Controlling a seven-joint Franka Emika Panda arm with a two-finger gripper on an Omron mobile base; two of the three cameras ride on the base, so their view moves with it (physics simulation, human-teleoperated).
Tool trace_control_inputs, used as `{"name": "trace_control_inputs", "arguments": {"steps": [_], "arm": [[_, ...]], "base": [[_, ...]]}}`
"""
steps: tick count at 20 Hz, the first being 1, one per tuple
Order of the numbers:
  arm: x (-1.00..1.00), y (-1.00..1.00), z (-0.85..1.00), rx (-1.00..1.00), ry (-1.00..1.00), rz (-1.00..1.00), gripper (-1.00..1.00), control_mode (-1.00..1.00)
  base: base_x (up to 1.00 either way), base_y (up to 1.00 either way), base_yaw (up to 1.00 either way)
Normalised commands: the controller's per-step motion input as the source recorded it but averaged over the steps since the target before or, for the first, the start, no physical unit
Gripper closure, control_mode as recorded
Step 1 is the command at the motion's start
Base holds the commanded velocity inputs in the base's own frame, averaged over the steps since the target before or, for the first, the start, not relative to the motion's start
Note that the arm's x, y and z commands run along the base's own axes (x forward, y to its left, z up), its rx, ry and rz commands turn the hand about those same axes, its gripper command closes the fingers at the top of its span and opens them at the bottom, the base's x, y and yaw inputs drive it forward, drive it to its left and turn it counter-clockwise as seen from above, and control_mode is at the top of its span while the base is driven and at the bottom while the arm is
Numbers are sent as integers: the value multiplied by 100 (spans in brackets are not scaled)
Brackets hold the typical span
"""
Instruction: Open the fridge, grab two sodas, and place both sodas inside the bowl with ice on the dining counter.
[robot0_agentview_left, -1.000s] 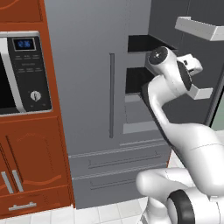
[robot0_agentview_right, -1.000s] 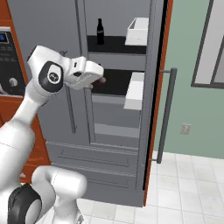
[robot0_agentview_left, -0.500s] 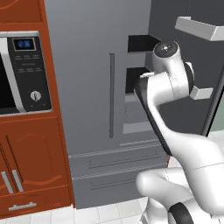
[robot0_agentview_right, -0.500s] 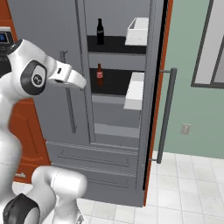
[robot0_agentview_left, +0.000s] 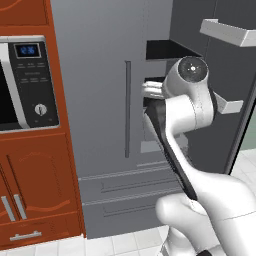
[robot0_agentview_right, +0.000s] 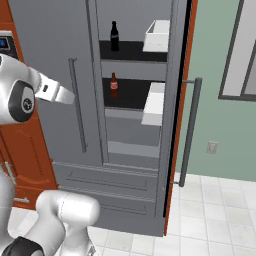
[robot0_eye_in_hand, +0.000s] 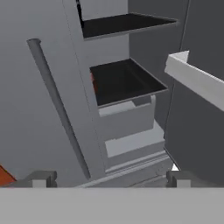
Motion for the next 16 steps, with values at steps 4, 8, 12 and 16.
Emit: {"name": "trace_control_inputs", "arguments": {"steps": [4, 8, 12, 16], "arm": [[25, 68, 8, 0, -10, 19, -100, -100], [31, 41, 9, 0, -2, 17, -100, -100], [37, 8, 2, -1, -1, 16, -100, -100], [37, 0, 0, -3, -7, 12, -100, -100]], "base": [[0, 0, 0], [0, 0, 0], [0, 0, 0], [0, 0, 0]]}}
